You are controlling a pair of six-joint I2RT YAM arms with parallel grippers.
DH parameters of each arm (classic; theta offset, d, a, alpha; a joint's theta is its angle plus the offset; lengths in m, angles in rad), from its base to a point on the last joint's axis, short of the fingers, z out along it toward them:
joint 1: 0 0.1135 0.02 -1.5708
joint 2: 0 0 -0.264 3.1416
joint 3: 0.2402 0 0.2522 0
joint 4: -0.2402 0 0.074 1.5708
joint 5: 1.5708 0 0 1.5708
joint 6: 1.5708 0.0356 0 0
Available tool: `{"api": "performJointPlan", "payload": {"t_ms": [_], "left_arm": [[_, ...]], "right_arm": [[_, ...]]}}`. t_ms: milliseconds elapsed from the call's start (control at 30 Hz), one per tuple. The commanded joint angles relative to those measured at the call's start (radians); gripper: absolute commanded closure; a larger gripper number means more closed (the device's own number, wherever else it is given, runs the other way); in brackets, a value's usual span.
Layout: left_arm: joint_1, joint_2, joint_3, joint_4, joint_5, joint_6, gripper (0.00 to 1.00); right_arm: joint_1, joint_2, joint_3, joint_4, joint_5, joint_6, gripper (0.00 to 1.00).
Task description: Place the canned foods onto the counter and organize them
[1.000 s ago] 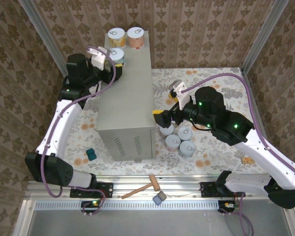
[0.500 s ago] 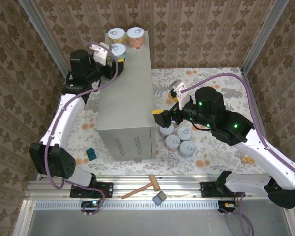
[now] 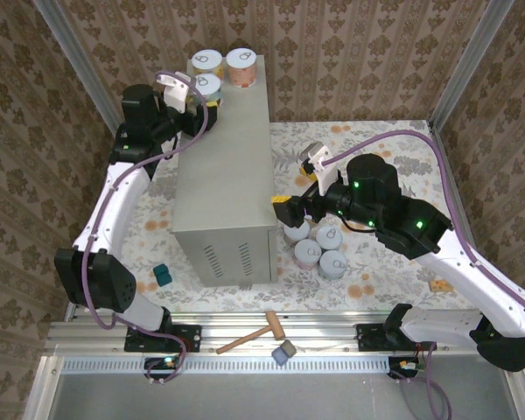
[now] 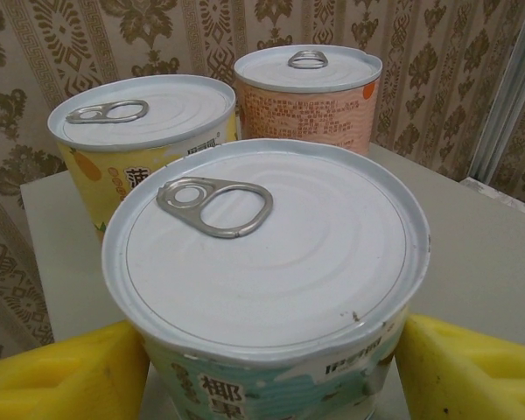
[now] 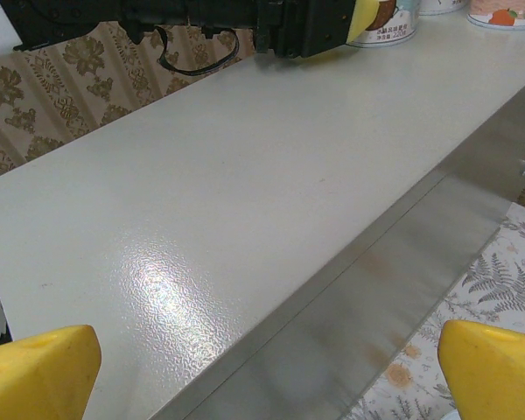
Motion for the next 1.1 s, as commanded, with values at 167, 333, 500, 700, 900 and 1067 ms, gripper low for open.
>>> {"api": "performJointPlan", "payload": {"t_ms": [167, 333, 500, 700, 900, 1067], "left_arm": [[0.01, 0.035, 0.034, -0.006, 0.031, -0.016, 0.27], [0.011, 0.039, 0.037, -0.011, 0.031, -0.016, 0.26], [0.01, 0.039, 0.035, -0.015, 0.03, -0.014, 0.25], [0.01, 0.031, 0.031, -0.015, 0.027, -0.015, 0.18], [0.01, -0.046, -0.017, -0.004, -0.01, -0.041, 0.02], [0.016, -0.173, -0.112, -0.019, -0.09, -0.062, 0.0]], "right_arm": [[0.008, -0.003, 0.007, 0.026, 0.003, 0.009, 0.0], [0.008, -0.008, -0.002, 0.033, 0.005, 0.01, 0.0], [0.007, -0.006, -0.004, 0.035, 0.002, 0.008, 0.0], [0.008, -0.008, -0.006, 0.035, 0.003, 0.009, 0.0], [0.008, -0.006, -0.001, 0.038, 0.0, 0.011, 0.0], [0.007, -0.002, 0.011, 0.03, 0.005, 0.008, 0.0]]}}
